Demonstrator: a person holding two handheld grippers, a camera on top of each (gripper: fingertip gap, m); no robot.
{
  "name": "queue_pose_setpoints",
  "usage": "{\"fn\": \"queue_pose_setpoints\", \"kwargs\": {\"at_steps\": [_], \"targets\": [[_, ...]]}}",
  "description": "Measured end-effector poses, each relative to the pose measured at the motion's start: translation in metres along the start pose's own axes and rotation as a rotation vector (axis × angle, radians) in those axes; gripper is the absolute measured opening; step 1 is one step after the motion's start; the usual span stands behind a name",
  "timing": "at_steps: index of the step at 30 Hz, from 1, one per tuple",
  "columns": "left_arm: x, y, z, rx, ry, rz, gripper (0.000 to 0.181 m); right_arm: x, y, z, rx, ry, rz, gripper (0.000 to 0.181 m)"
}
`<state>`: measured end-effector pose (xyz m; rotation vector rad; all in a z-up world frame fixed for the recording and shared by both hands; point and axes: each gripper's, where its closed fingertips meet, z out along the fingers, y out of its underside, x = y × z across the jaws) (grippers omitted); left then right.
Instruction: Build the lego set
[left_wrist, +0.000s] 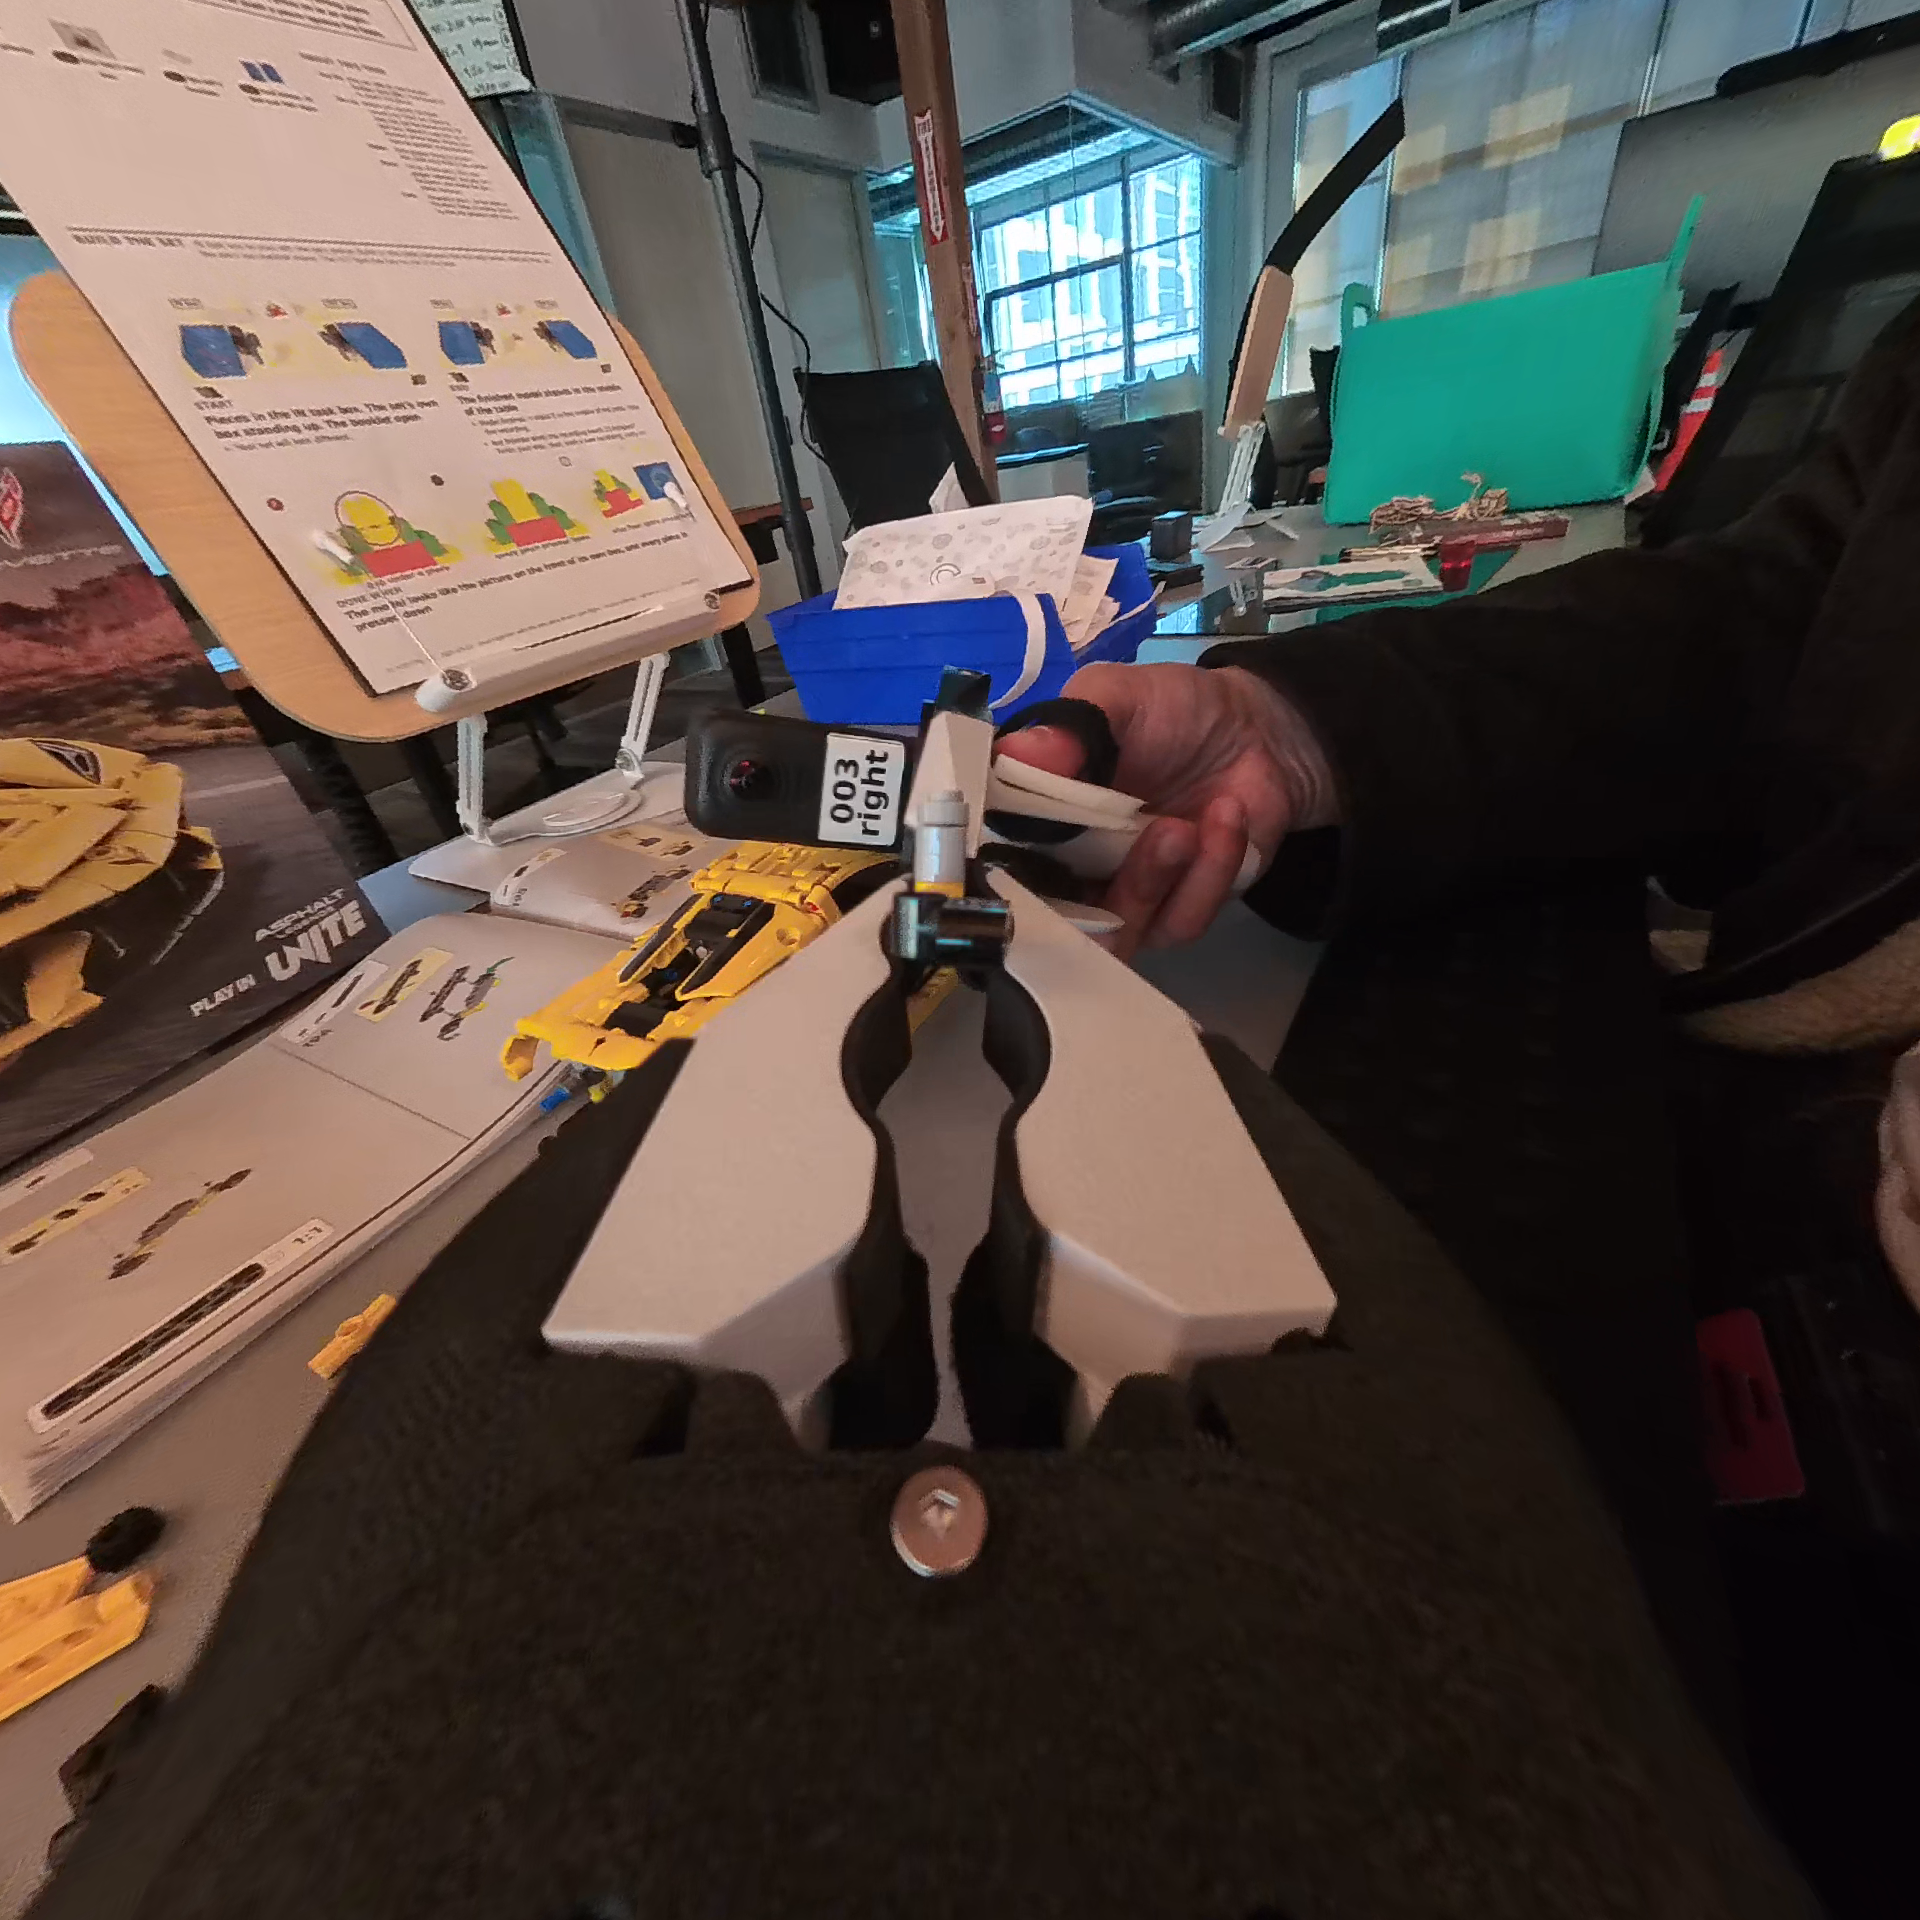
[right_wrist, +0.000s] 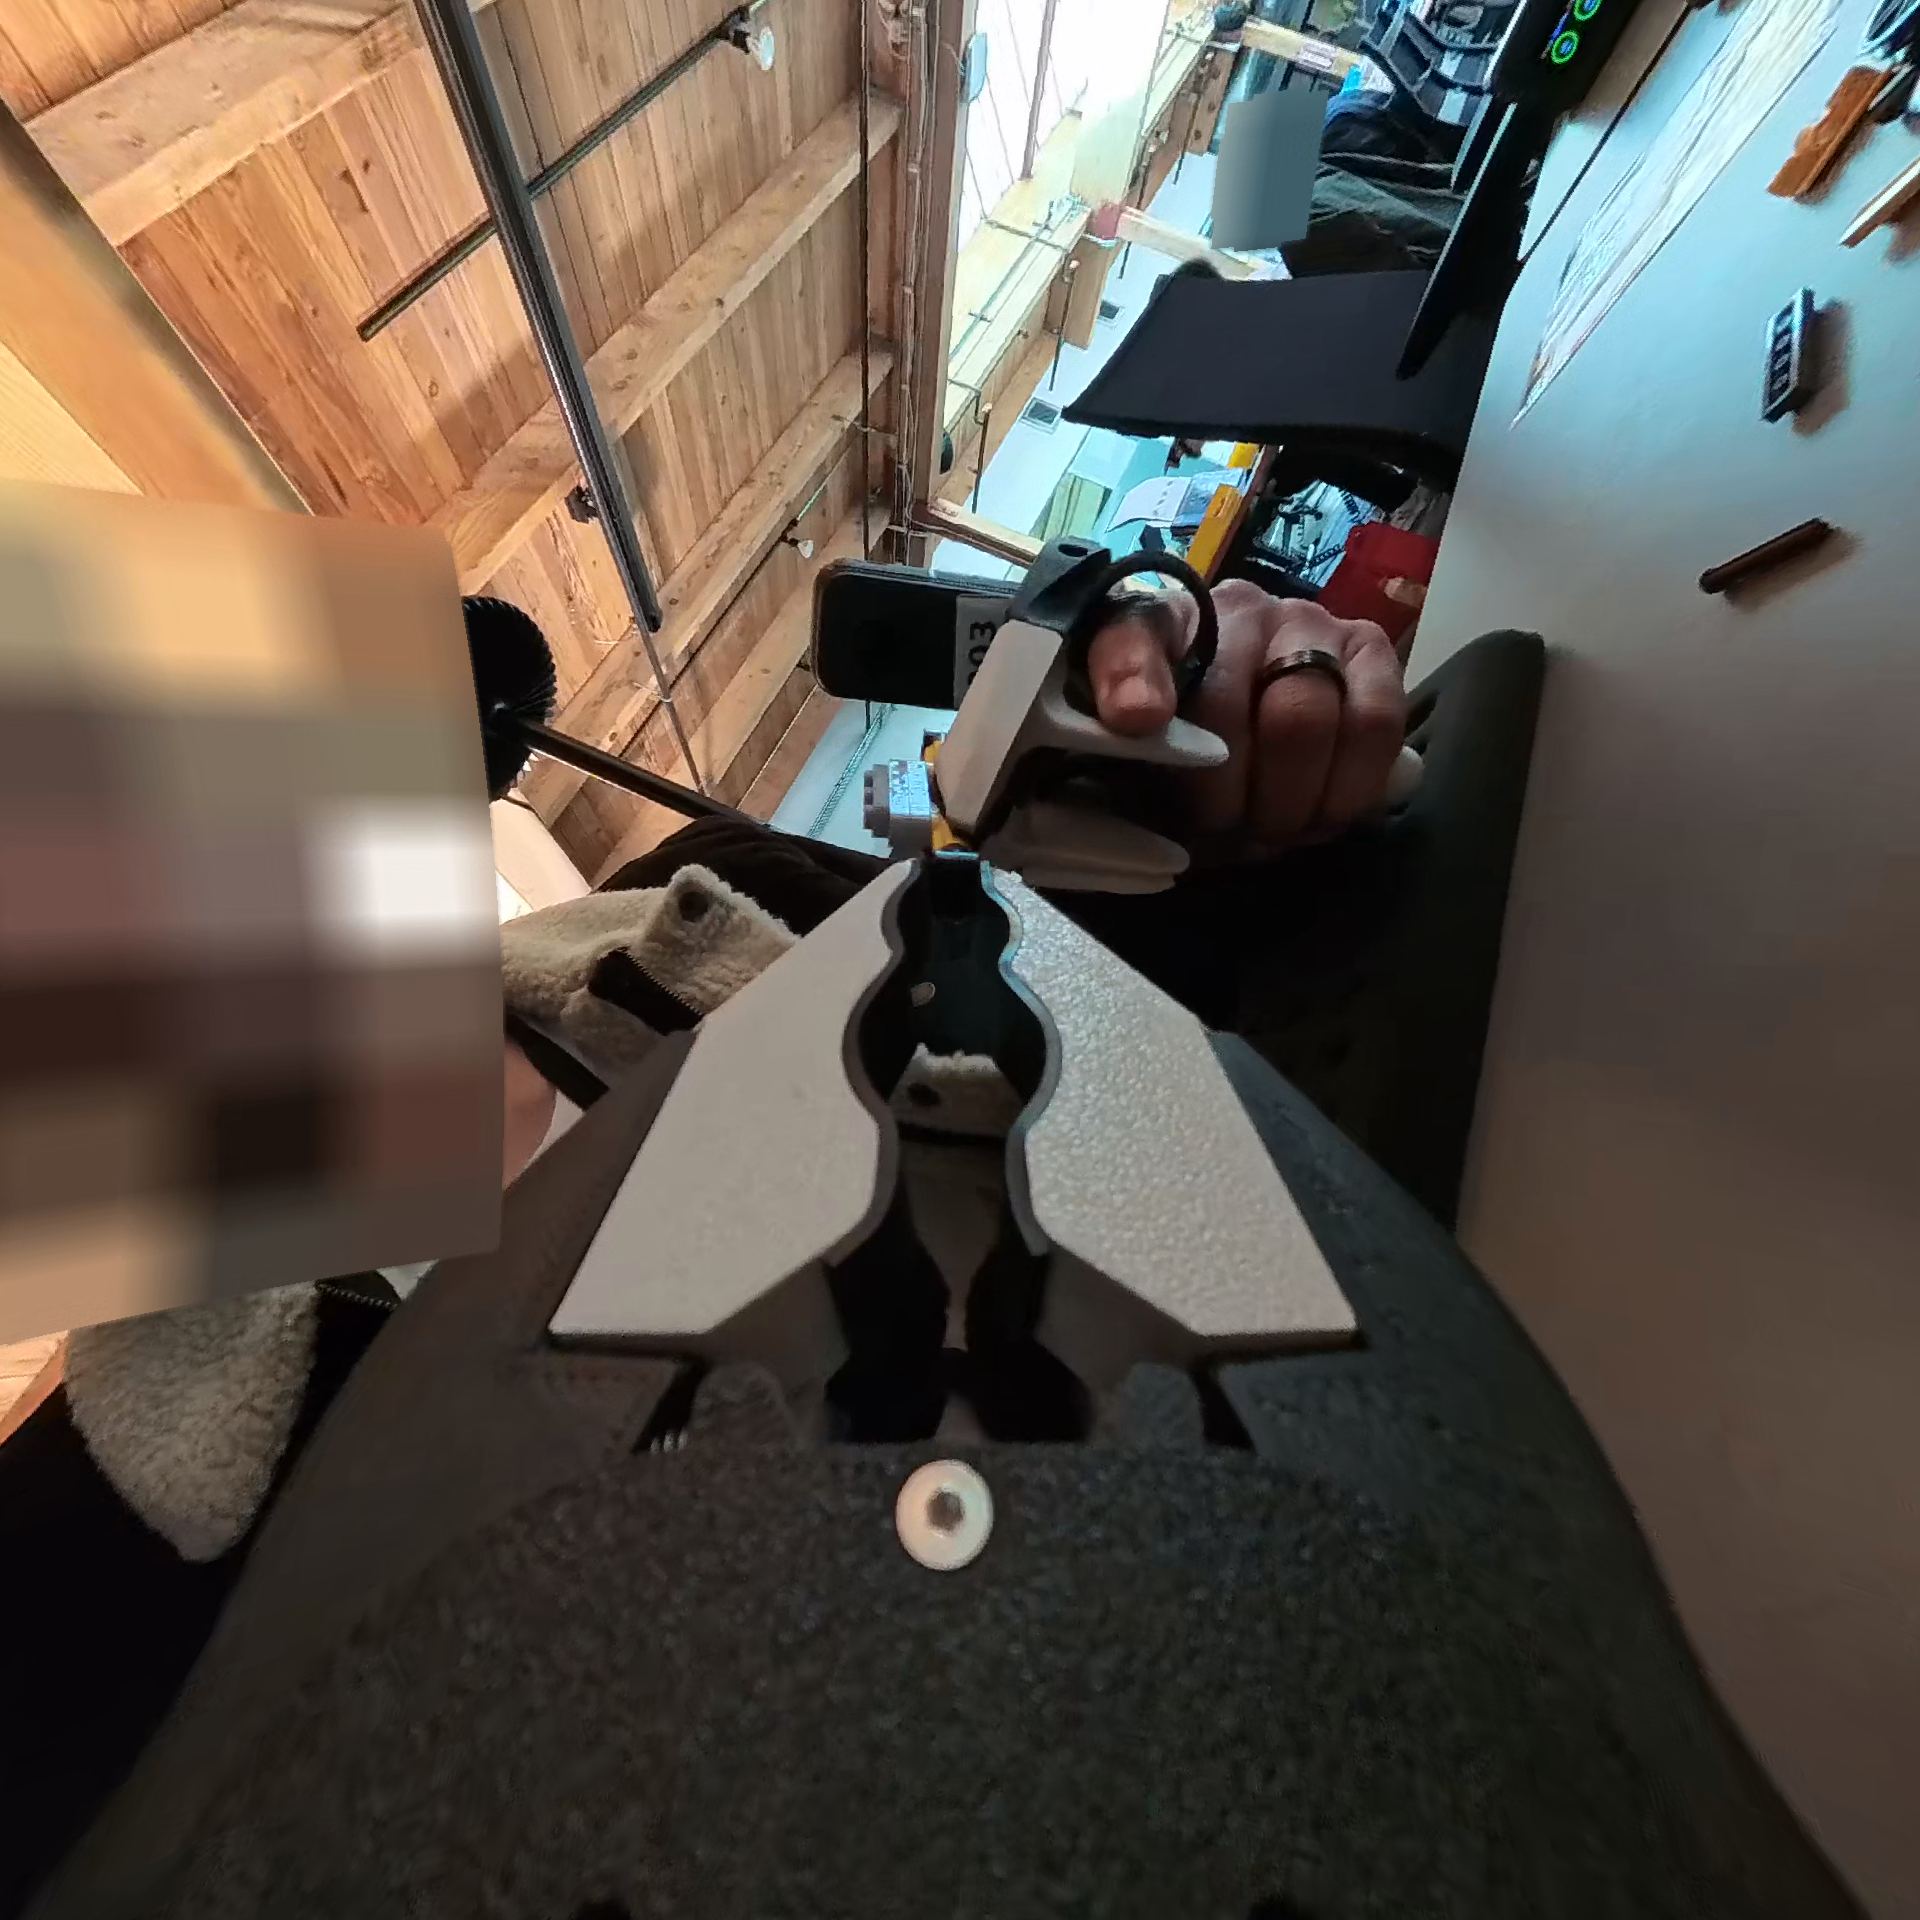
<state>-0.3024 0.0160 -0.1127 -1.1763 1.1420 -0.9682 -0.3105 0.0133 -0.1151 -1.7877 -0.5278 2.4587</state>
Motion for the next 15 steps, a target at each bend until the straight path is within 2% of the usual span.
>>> {"fn": "queue_pose_setpoints", "kwargs": {"at_steps": [5,10,15], "targets": [[-0.003,0.001,0.001,-0.004,-0.017,-0.006,0.007,0.001,-0.003,-0.001,0.012,0.001,0.003,0.006],[-0.010,0.009,0.003,-0.057,-0.038,-0.046,0.008,0.004,-0.007,-0.009,0.016,0.088,-0.038,0.006],[-0.009,0.009,0.002,-0.056,-0.038,-0.042,0.028,0.008,-0.011,-0.033,0.024,0.204,-0.072,0.006]]}}
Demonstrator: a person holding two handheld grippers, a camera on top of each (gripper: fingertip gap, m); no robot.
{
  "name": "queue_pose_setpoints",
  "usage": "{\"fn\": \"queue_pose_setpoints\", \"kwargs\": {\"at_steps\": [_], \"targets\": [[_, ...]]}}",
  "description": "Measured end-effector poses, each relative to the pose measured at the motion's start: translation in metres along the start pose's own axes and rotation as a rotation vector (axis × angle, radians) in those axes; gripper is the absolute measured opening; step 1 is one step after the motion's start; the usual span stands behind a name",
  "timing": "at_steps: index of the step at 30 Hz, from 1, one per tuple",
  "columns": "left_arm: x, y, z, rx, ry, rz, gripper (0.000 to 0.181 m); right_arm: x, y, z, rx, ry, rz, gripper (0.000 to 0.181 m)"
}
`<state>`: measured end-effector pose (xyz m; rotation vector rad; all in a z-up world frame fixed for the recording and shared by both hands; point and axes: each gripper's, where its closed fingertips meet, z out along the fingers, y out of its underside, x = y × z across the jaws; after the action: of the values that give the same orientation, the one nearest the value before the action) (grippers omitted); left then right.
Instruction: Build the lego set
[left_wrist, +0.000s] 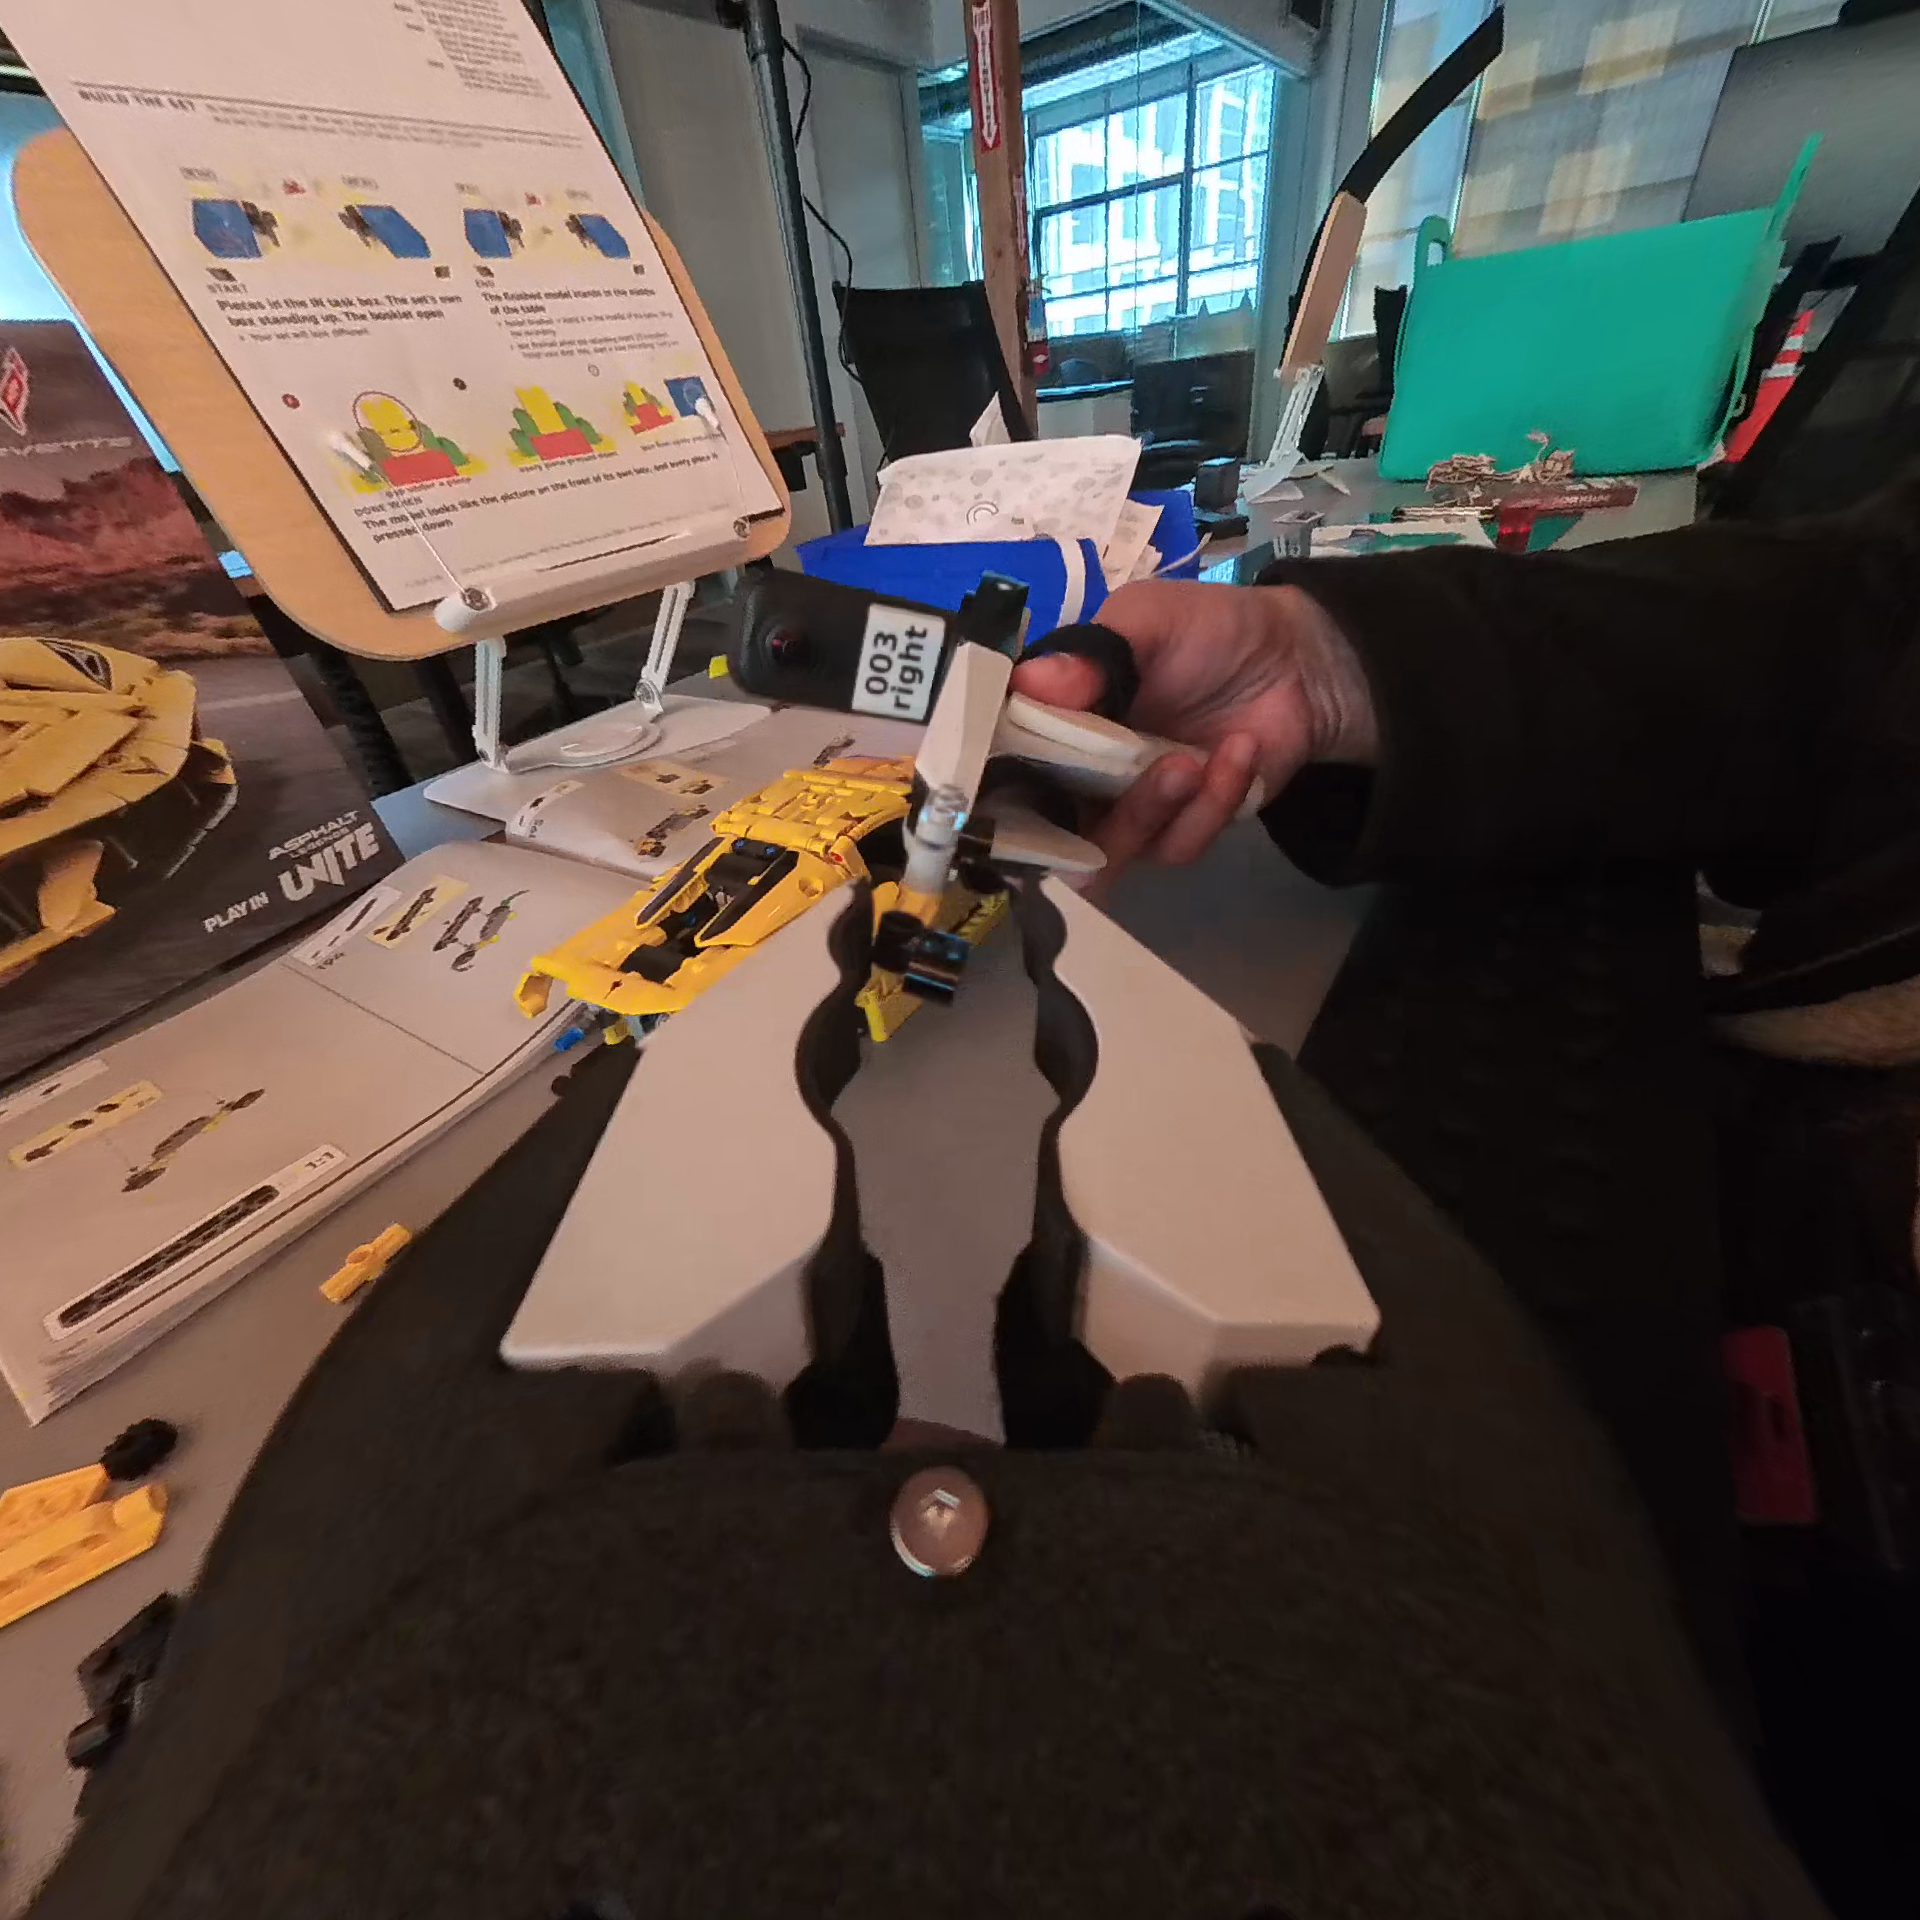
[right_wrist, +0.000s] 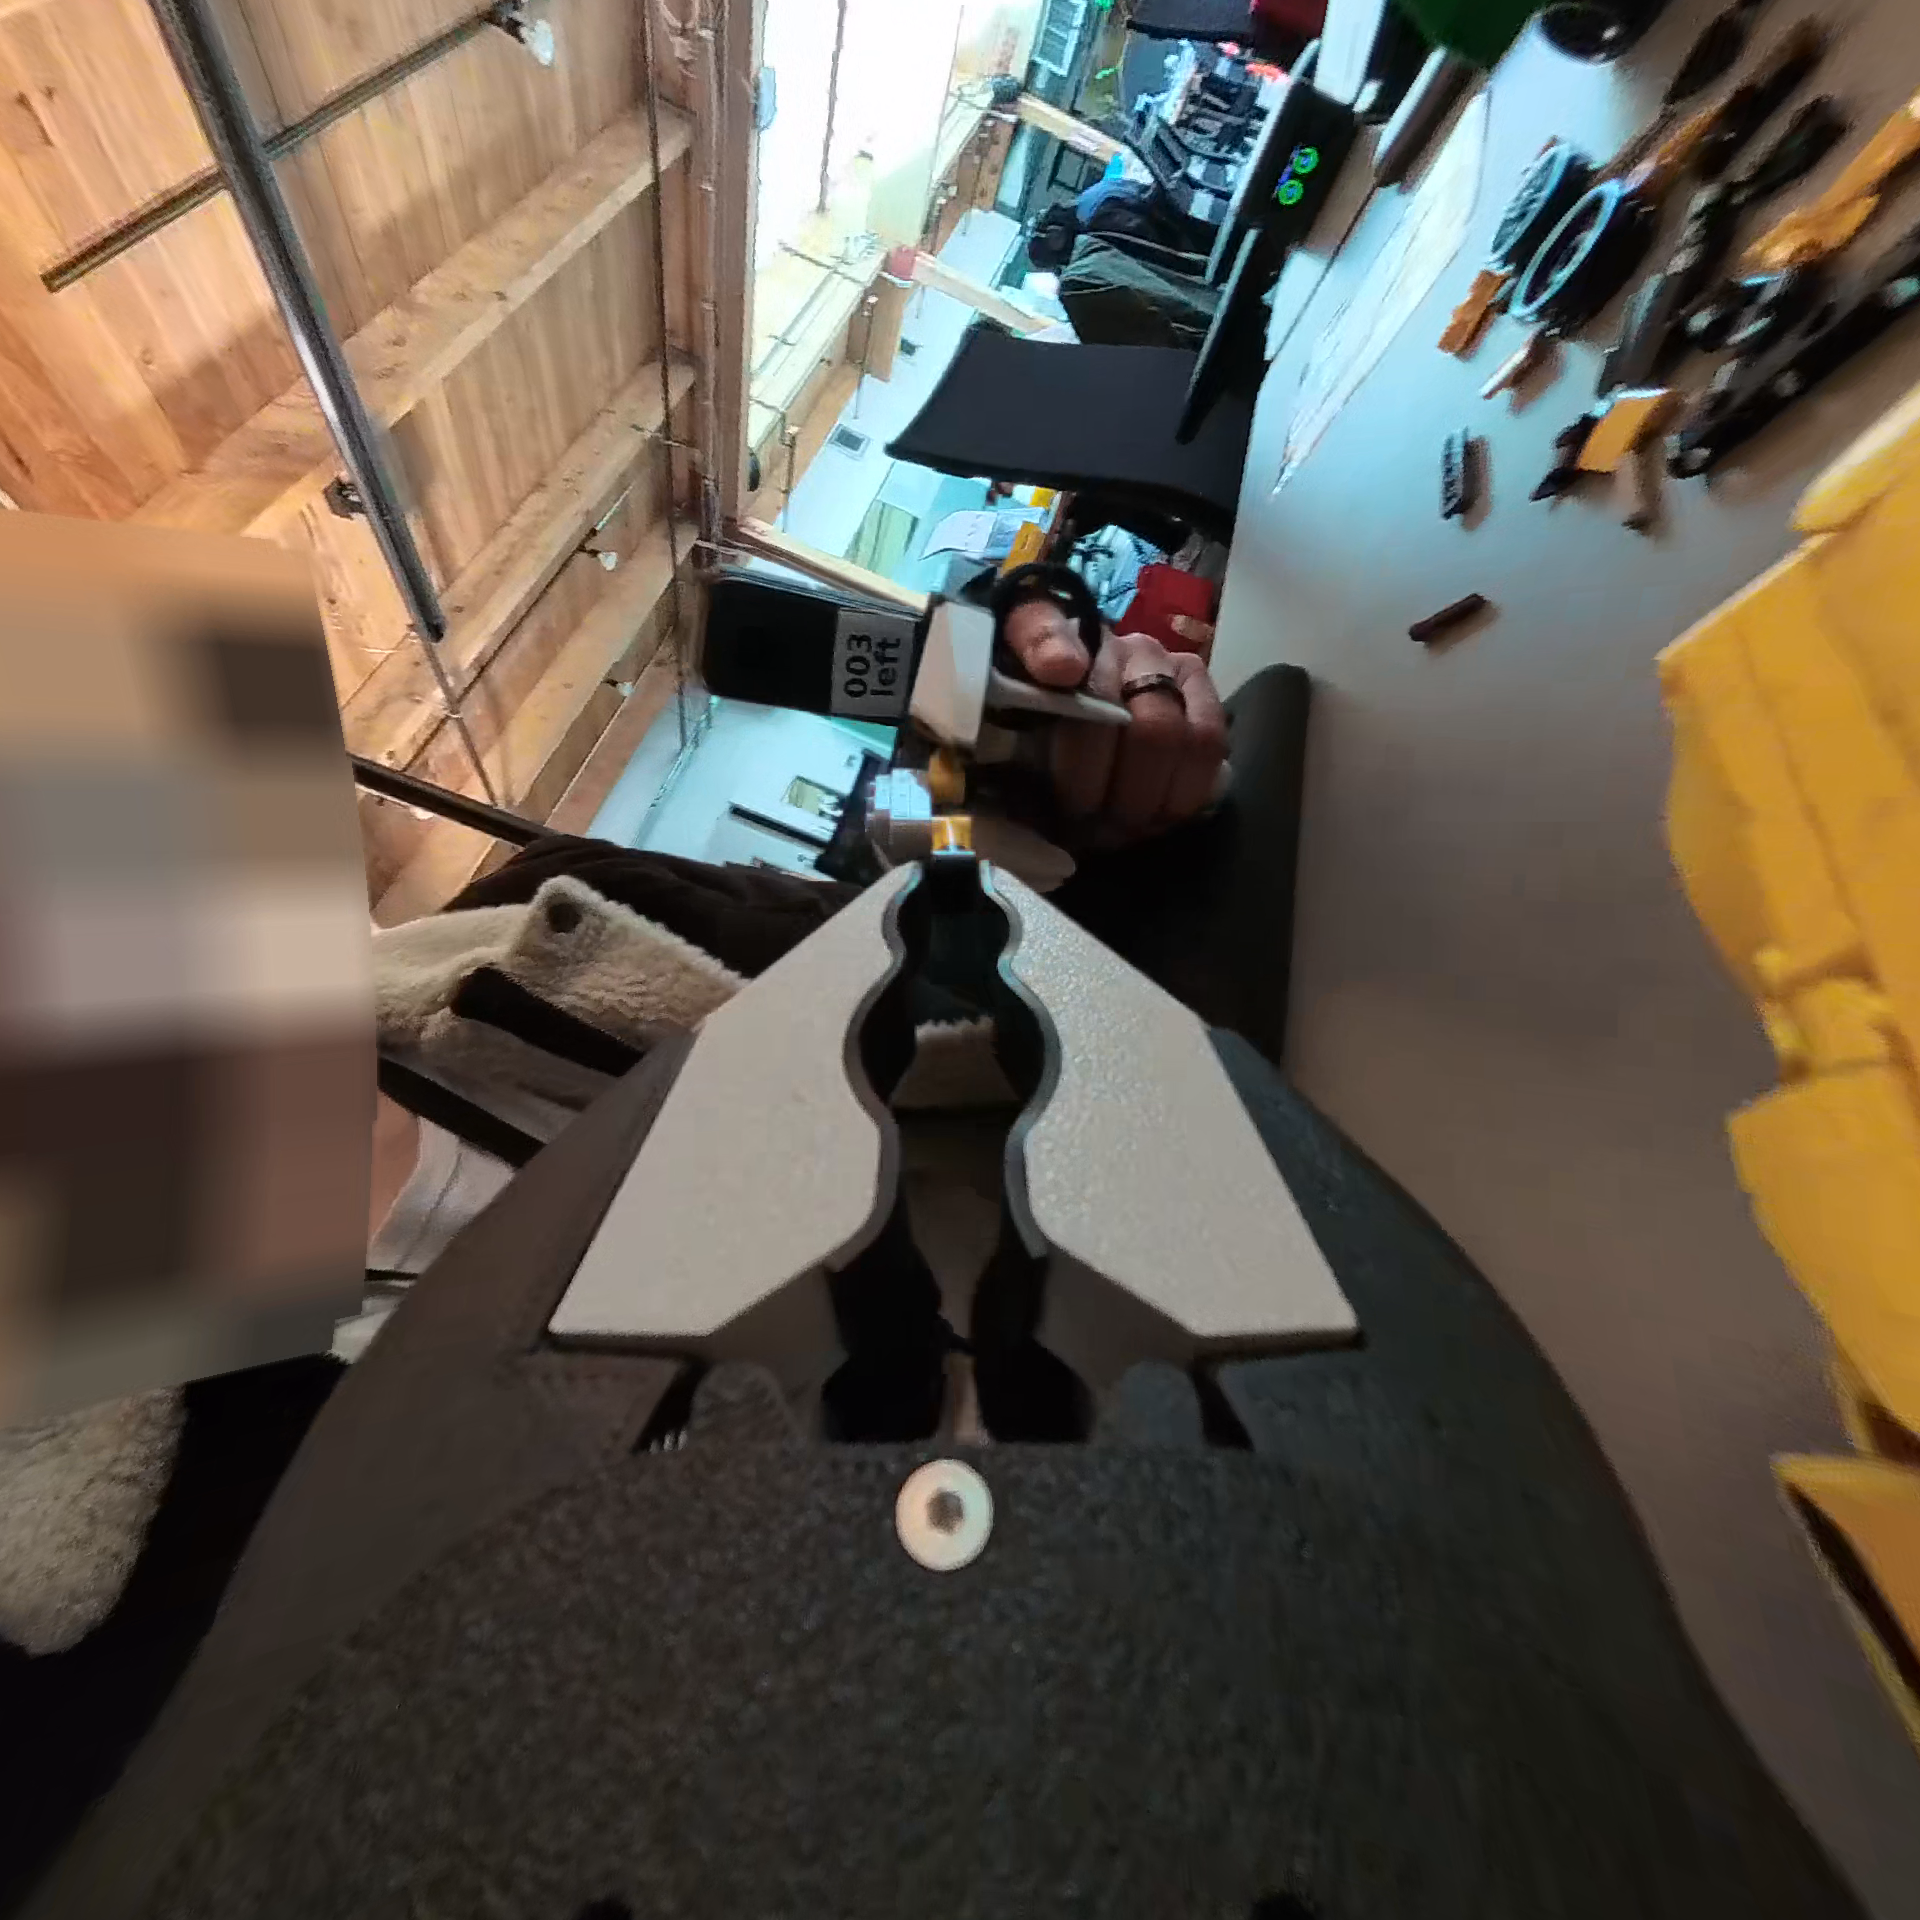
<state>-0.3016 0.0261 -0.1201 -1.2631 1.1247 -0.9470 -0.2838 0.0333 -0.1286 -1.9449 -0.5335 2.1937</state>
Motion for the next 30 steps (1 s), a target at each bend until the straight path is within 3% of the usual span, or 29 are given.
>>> {"fn": "queue_pose_setpoints", "kwargs": {"at_steps": [5,8,11,18,30], "targets": [[0.003,0.007,0.003,-0.037,-0.011,0.059,0.029,0.005,0.003,-0.011,-0.012,0.041,0.005,0.006],[-0.002,0.014,0.005,-0.082,-0.062,0.113,0.017,0.004,0.004,-0.012,-0.017,0.047,0.002,0.006],[-0.004,0.017,0.006,-0.102,-0.068,0.133,0.016,0.006,0.003,-0.013,-0.013,0.055,0.002,0.006],[-0.024,0.011,-0.001,-0.095,-0.190,0.117,0.016,0.009,-0.004,-0.001,0.061,0.010,0.050,0.006],[-0.012,0.015,0.003,-0.102,-0.105,0.115,0.016,0.007,-0.004,-0.009,0.046,0.032,0.026,0.006]]}}
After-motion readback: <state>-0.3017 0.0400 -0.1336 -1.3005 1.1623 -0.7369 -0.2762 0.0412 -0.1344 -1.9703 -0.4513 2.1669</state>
